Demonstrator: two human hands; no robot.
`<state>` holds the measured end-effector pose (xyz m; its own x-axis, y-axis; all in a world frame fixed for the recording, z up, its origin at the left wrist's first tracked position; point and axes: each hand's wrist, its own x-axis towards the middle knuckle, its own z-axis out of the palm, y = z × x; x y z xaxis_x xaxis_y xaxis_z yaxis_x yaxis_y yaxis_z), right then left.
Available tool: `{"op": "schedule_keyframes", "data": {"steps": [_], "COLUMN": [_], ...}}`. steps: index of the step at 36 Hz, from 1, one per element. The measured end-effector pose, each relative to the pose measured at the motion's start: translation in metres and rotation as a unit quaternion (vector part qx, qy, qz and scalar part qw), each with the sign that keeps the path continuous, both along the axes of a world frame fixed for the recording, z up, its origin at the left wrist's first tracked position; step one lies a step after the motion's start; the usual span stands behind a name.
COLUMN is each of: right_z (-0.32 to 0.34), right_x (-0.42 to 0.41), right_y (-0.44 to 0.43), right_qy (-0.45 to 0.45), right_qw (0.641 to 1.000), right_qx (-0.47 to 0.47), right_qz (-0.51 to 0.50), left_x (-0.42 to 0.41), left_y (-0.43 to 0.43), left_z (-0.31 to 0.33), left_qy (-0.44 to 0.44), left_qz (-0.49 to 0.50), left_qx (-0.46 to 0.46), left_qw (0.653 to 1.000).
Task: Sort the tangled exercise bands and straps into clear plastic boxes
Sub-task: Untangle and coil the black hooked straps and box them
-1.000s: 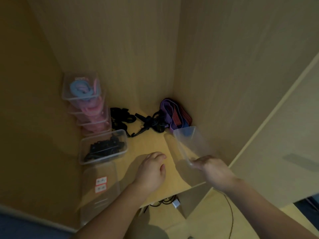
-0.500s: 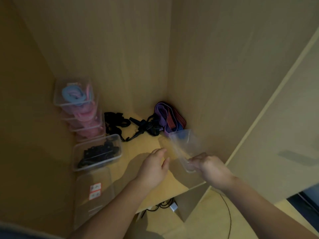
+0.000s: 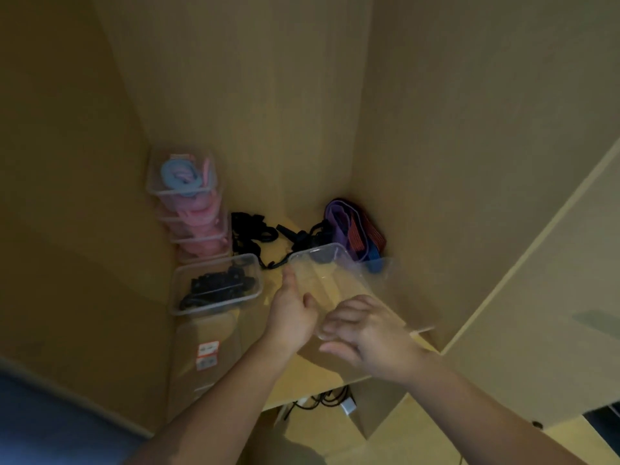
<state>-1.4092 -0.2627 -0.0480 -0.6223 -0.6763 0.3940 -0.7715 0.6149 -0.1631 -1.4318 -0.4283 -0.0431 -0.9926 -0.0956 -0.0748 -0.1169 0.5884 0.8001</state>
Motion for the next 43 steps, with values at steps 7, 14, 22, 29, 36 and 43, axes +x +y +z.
{"op": "schedule_keyframes", "data": {"steps": [7,14,22,29,36,43], "right_z": [-0.002,-0.030,-0.020,0.002,0.024,0.013], "right_x": [-0.020,-0.021,-0.021,-0.054,-0.131,-0.199], "right_y": [-0.012,-0.031,-0.030,-0.032,-0.047,-0.066], "right_qy": [-0.152,-0.231,-0.204,-0.163,-0.204,-0.197], "right_qw": [0.968,0.943,0.954,0.968,0.966,0.947], "right_qx": [0.030,0.163,0.139,0.073,0.049,0.216], "right_qz": [-0.195,-0.175,-0.170,-0.177,-0.154,-0.133], "left_x": [0.023,0.039,0.036,0.022,0.000,-0.016], "left_y": [-0.030,-0.045,-0.057,-0.067,-0.072,-0.073], "left_z": [0.005,-0.017,-0.021,-0.019,-0.013,-0.005], "left_qy": [-0.033,-0.082,-0.031,0.040,0.091,0.107], "left_qz": [0.018,-0.020,-0.033,-0.021,0.006,0.015], "left_qx": [-0.096,-0.139,-0.150,-0.117,-0.098,-0.123], "left_qw": [0.995,0.987,0.988,0.992,0.991,0.986]}}
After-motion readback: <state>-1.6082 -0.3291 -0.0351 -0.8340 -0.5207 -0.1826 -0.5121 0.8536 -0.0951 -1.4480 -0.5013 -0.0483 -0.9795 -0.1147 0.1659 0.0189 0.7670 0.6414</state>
